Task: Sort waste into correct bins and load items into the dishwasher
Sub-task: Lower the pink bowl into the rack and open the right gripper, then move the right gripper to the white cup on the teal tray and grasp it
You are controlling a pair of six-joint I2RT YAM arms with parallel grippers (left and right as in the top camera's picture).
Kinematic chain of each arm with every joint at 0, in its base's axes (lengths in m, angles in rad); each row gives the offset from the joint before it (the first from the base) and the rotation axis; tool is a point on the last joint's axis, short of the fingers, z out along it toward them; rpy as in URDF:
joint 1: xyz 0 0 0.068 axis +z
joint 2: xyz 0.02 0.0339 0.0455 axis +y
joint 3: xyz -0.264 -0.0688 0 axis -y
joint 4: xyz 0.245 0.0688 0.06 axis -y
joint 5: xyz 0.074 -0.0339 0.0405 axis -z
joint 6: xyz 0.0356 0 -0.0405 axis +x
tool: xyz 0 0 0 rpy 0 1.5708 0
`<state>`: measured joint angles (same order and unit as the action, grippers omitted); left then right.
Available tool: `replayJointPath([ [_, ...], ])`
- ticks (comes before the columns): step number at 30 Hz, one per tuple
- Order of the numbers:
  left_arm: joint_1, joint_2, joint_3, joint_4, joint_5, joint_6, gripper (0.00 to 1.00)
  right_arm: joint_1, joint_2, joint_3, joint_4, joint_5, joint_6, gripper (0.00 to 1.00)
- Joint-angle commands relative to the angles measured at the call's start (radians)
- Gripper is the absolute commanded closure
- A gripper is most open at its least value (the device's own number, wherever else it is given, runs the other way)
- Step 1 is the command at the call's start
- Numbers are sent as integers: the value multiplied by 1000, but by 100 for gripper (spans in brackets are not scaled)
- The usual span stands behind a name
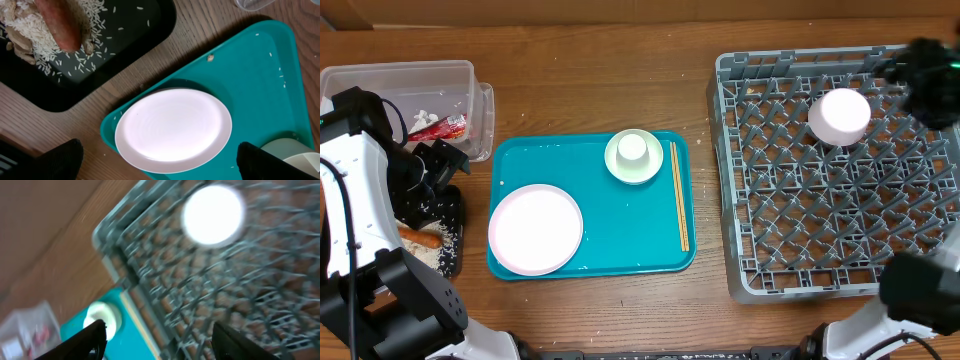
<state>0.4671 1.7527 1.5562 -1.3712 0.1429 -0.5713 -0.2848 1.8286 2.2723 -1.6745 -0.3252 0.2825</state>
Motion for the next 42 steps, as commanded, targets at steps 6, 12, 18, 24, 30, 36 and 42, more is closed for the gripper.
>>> replayJointPath([
  [6,4,2,-3,0,5,-12,0,415,-7,-72,24,3,-27,30],
  [12,4,2,-3,0,4,-13,0,704,-2,-214,171,26,-7,27],
  [18,4,2,-3,0,4,-12,0,906,-1,-447,388,136,145,16],
  [24,4,2,-3,0,4,-13,0,966,-1,-558,542,224,171,10],
  [30,4,2,-3,0,4,-12,0,966,17,-560,673,303,171,0],
  [36,4,2,-3,0,4,-12,0,966,101,-563,806,354,163,0],
  [42,4,2,-3,0,4,-13,0,966,199,-563,859,449,163,0],
])
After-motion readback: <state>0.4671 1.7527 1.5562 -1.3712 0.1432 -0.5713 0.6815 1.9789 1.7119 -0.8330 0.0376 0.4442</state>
